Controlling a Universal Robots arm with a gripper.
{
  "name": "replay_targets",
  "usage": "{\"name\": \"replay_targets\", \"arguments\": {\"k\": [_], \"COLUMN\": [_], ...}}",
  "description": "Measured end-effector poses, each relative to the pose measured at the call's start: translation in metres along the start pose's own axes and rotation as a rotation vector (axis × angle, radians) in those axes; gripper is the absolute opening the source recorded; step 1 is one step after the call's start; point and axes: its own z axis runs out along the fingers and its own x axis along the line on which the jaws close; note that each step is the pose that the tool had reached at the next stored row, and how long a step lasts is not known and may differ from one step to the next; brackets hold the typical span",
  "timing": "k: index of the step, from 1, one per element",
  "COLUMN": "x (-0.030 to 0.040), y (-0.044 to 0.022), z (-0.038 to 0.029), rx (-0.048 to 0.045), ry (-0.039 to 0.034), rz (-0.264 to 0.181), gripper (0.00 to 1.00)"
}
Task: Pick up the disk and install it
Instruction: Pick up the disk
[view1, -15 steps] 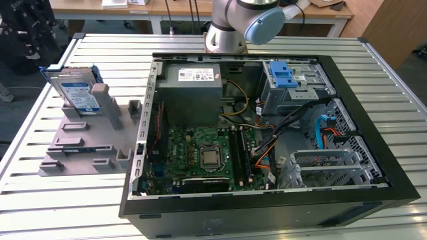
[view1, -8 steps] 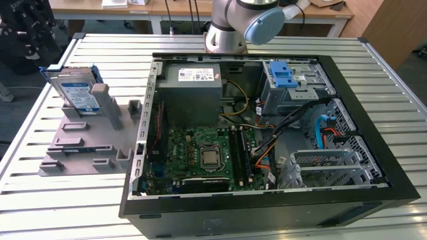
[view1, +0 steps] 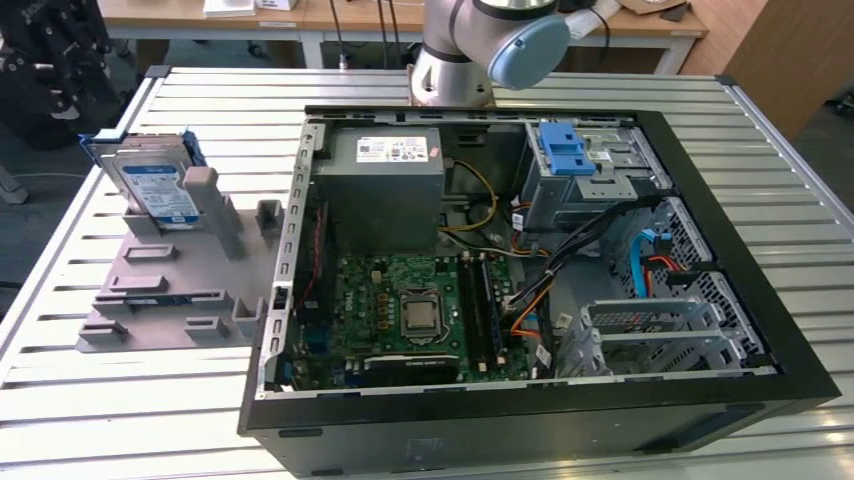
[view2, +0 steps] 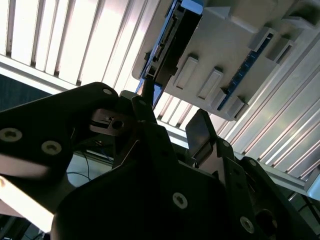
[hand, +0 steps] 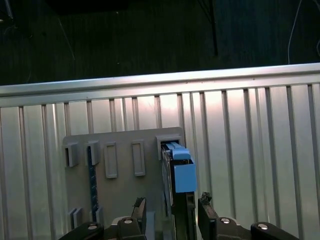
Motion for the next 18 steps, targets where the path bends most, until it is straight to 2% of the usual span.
{"name": "replay_targets", "arguments": {"k": [18], "x": [-0.0004], "y": [0.0074], "z": [0.0086], "rx": [-0.0004], "ry": [0.0003], "rz": [-0.011], "gripper": [0.53]}}
